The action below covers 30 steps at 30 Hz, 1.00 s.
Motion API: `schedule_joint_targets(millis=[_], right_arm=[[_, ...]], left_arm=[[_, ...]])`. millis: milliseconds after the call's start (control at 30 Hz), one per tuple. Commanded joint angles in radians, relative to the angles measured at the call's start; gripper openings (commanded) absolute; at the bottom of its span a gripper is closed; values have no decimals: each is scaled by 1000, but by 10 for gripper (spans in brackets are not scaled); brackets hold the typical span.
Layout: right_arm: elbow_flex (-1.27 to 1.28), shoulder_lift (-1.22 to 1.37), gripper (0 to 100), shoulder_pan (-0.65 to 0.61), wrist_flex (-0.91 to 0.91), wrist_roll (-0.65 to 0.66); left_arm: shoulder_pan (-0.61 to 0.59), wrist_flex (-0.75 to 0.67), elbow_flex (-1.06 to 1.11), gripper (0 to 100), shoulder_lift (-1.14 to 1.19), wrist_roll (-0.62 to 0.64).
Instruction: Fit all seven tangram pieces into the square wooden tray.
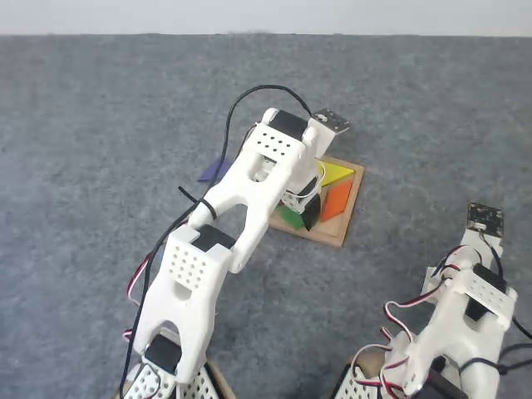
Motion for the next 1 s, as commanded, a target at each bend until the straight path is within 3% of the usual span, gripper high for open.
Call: schedule_joint_targets(millis=[0, 200, 467, 700, 967], right_arm=[[2, -8, 126, -15, -13, 6], [2, -8, 126, -15, -12, 6], [2, -8, 126, -15, -13, 6], [2, -8, 126, -15, -13, 6], [2, -8, 126, -15, -13, 6]], left_arm=[[2, 34, -13, 282, -12, -14], [-9, 38, -31, 258, -23, -12], [-26, 35, 113, 3, -117, -14], [-6, -41, 288, 12, -287, -68], [-66, -204, 343, 13, -114, -64]])
